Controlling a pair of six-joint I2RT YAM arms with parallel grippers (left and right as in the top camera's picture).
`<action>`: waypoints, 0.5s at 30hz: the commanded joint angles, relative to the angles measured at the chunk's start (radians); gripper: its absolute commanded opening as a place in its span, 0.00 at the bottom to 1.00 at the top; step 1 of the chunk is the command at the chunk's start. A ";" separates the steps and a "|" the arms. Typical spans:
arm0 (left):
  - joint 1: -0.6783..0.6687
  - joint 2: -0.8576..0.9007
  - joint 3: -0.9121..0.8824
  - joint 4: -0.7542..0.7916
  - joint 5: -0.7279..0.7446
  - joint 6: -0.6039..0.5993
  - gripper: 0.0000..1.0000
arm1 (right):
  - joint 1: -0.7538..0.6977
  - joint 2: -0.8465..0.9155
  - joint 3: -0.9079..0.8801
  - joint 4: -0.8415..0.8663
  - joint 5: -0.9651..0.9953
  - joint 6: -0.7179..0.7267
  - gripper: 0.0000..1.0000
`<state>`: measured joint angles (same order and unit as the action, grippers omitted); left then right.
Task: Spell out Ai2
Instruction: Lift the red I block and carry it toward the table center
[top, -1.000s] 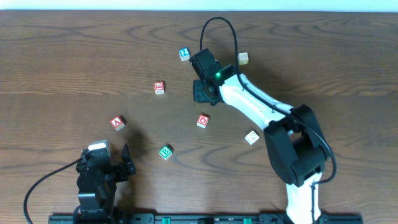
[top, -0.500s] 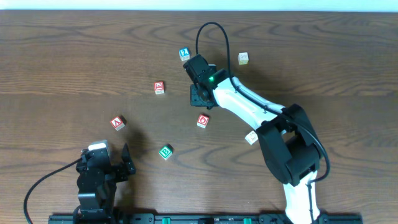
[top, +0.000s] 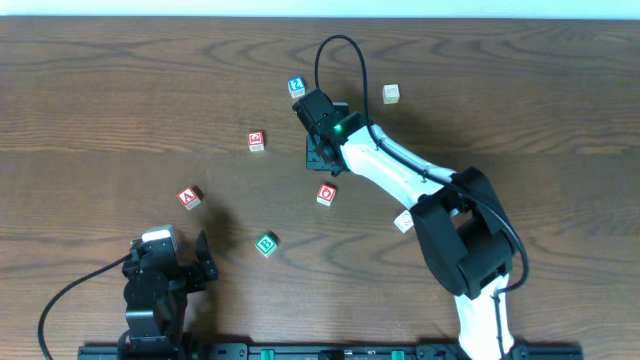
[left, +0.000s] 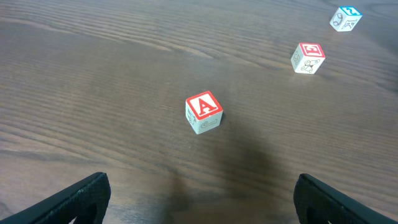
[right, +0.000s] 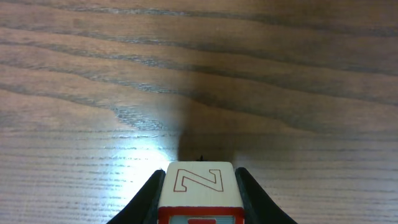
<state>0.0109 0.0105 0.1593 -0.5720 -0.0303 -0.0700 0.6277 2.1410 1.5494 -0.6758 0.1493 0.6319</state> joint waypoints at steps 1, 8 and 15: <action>-0.004 -0.006 -0.010 0.000 -0.013 0.014 0.95 | 0.010 0.026 0.009 0.006 0.019 0.030 0.01; -0.004 -0.006 -0.010 0.000 -0.013 0.014 0.95 | 0.010 0.032 0.009 0.015 0.019 0.029 0.02; -0.004 -0.006 -0.010 0.000 -0.013 0.014 0.95 | 0.010 0.037 0.009 0.014 0.018 0.029 0.24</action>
<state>0.0109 0.0105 0.1593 -0.5720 -0.0303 -0.0700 0.6277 2.1532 1.5494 -0.6621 0.1509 0.6434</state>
